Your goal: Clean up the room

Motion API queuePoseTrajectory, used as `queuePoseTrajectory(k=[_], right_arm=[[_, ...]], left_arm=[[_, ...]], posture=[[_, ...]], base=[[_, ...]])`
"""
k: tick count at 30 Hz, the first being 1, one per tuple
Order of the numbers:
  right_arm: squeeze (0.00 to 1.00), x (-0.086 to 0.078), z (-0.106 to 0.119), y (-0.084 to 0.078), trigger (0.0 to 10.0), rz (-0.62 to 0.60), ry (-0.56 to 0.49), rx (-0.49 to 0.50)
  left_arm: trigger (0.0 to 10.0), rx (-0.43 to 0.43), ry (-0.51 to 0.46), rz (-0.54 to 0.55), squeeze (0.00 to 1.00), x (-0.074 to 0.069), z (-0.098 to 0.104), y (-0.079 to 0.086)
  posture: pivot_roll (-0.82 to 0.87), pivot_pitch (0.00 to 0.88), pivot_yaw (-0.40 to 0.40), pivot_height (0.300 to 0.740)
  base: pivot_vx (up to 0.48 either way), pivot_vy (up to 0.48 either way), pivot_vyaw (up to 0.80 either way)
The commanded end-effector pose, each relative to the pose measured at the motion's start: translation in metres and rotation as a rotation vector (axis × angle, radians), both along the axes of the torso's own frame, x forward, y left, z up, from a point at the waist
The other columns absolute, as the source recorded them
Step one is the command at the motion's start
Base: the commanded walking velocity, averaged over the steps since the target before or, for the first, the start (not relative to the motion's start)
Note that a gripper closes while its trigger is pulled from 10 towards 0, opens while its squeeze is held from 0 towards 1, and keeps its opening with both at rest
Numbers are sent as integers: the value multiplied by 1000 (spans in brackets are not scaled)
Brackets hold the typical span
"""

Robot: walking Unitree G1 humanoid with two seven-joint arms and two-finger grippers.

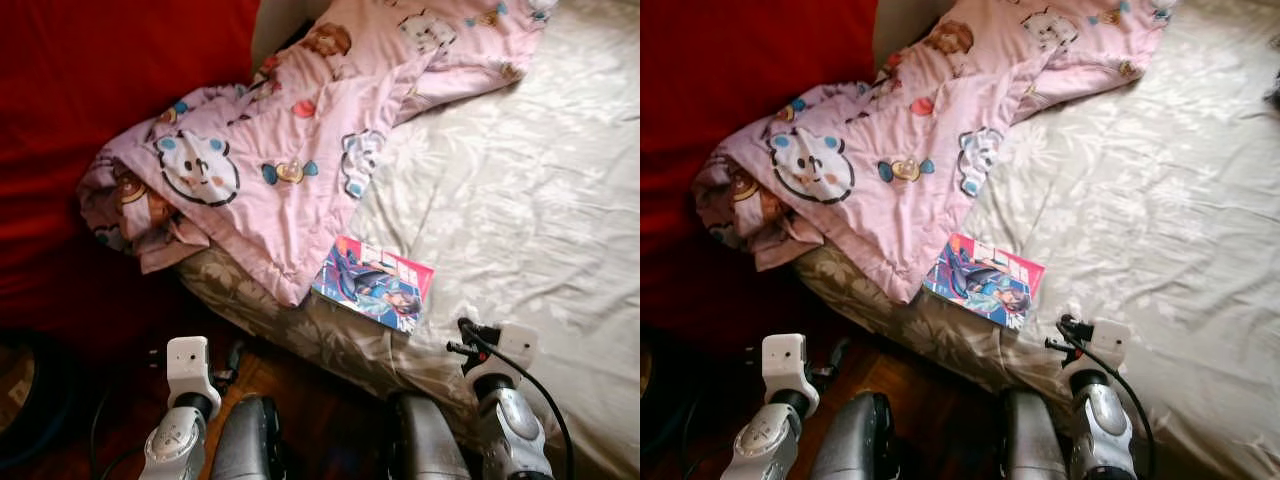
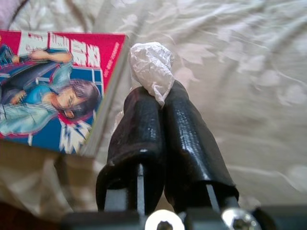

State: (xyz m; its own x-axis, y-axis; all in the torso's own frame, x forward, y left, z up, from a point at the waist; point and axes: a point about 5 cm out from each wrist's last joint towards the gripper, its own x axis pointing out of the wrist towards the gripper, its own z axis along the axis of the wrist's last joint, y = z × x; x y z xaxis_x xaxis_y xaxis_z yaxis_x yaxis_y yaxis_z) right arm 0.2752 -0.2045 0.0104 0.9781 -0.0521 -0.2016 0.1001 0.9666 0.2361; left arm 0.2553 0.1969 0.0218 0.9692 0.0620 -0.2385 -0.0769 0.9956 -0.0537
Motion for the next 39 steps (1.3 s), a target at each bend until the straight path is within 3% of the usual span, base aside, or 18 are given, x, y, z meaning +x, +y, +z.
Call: queuePoseTrajectory(k=[1, 7, 9, 19, 29, 31, 33, 36, 39], right_arm=[[0, -9, -11, 2, 10000, 29, 51, -33], [0, -19, -28, 7, 10000, 82, 167, -83], [0, -30, -40, 8, 10000, 82, 257, -95], [0, -51, -61, 10, 10000, 90, 408, -102], [0, -69, -75, 5, 10000, 78, 524, -127], [0, -84, -84, 3, 10000, 86, 591, -128], [0, -84, -84, 3, 10000, 86, 591, -128], [0, -110, -96, -5, 10000, 134, 701, -184], [0, -114, -97, -7, 10000, 118, 710, -173]], left_arm=[[10000, -13, 59, 40, 0, -12, -15, 8], [10000, -8, 142, 85, 0, -25, -34, 17], [10000, -19, 228, 113, 0, -39, -51, 21], [10000, -18, 468, 133, 0, -73, -89, 21], [10000, -21, 578, 142, 0, -86, -102, 17], [10000, -24, 597, 144, 0, -90, -104, 14], [10000, -24, 597, 144, 0, -90, -104, 14], [10000, -20, 596, 138, 0, -86, -104, 14], [10000, -12, 603, 131, 0, -85, -104, 14]], posture=[[-99, 161, 28, 630], [-99, 146, 29, 650], [-95, 133, 29, 665], [-99, 77, 34, 720], [-95, 56, 28, 740], [-100, 60, 29, 740], [-100, 60, 29, 740], [-89, 97, 25, 740], [-94, 105, 31, 740]], base=[[0, 0, 0], [0, 0, 0], [0, 0, 0], [0, 0, 0], [0, 0, 0], [0, 0, 0], [0, 0, 0], [0, 0, 0], [0, 0, 0]])
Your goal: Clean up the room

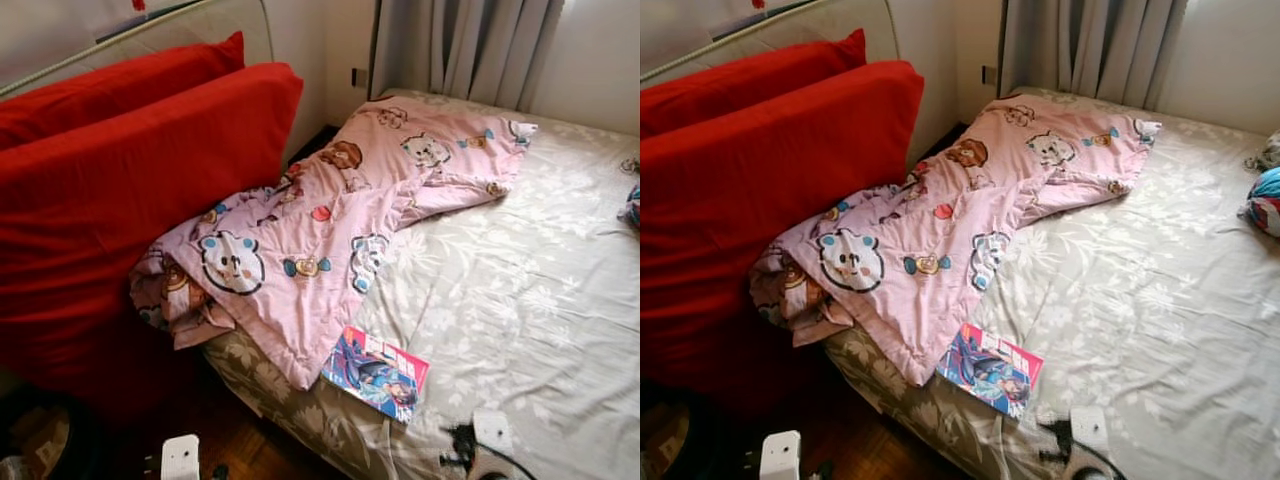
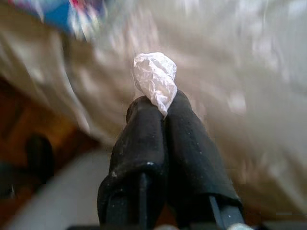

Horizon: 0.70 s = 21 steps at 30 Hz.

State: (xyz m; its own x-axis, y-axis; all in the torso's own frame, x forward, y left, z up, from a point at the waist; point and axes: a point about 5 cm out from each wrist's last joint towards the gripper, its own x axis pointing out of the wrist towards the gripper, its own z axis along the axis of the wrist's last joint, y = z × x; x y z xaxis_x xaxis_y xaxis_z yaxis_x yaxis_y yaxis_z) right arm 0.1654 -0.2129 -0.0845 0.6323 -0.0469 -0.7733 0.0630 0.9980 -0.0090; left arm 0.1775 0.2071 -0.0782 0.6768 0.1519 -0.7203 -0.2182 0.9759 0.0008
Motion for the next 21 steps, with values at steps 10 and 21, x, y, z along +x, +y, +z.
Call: queuePoseTrajectory(k=[10, 21], right_arm=[[0, -6, -3, 1, 10000, 2, 25, 16], [0, -5, -3, 2, 10000, 8, 25, 8]], left_arm=[[10000, 12, 65, -19, 0, -9, -6, 2], [10000, 10, 86, -25, 0, -14, -9, 0]], posture=[[-90, 123, 39, 740], [-84, 135, 40, 740]], base=[[0, 0, 0], [0, -70, 0]])
